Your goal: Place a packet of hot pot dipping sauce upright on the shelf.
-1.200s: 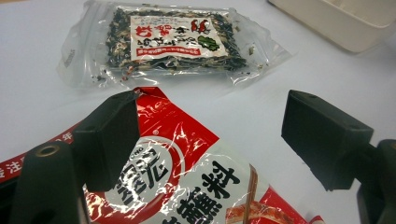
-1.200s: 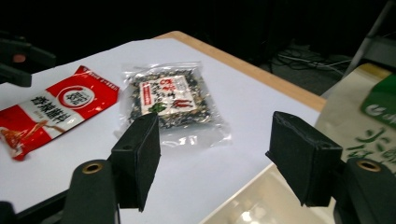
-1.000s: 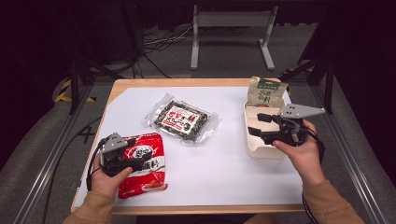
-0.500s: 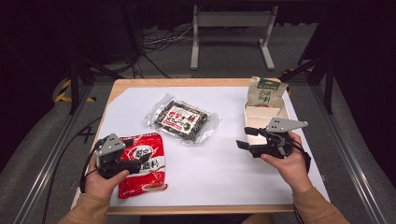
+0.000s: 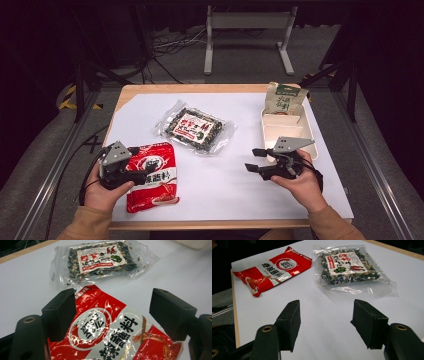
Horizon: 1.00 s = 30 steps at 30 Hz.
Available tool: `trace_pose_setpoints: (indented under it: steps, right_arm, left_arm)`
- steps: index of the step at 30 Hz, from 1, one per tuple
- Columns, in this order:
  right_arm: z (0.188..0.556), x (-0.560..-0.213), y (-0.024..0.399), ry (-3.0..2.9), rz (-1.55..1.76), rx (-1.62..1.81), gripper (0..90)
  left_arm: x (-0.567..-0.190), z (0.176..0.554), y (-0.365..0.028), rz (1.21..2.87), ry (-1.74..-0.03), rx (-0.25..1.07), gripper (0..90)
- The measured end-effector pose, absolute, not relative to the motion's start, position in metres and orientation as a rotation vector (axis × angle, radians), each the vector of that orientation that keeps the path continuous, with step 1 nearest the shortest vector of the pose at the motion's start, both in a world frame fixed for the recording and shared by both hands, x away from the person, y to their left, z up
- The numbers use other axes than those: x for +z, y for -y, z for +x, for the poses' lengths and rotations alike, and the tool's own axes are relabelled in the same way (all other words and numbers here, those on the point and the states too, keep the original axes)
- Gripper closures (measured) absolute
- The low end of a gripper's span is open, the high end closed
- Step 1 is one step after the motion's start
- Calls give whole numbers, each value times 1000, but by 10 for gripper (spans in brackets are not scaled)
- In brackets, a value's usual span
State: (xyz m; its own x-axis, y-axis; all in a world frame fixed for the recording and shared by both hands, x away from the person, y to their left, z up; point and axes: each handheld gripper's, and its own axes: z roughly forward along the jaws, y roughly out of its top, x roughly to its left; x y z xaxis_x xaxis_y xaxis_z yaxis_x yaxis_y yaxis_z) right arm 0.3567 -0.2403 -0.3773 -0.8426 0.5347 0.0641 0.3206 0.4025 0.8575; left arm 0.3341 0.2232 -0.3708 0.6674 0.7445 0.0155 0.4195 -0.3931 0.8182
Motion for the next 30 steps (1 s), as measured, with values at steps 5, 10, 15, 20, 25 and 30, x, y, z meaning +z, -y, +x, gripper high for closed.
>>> trace_pose_setpoints:
  steps: [5, 10, 15, 20, 25, 30]
  right_arm:
    - [356, -384, 236, -2469, 749, 1396, 388]
    - [355, -389, 231, -2490, 742, 1386, 383]
    - [355, -393, 228, -2506, 740, 1376, 381]
    - [355, -395, 228, -2512, 739, 1375, 379]
    - [354, -396, 227, -2515, 742, 1387, 375]
    - [354, -399, 224, -2528, 740, 1376, 374]
  left_arm:
    - [-368, 340, -231, 2037, -922, 476, 203]
    - [-366, 348, -244, 2017, -959, 463, 205]
    - [-365, 358, -257, 1982, -990, 425, 219]
    - [-370, 371, -265, 1970, -1034, 401, 213]
    - [-377, 383, -274, 1980, -1065, 390, 216]
    - [-384, 394, -283, 1965, -1062, 366, 243]
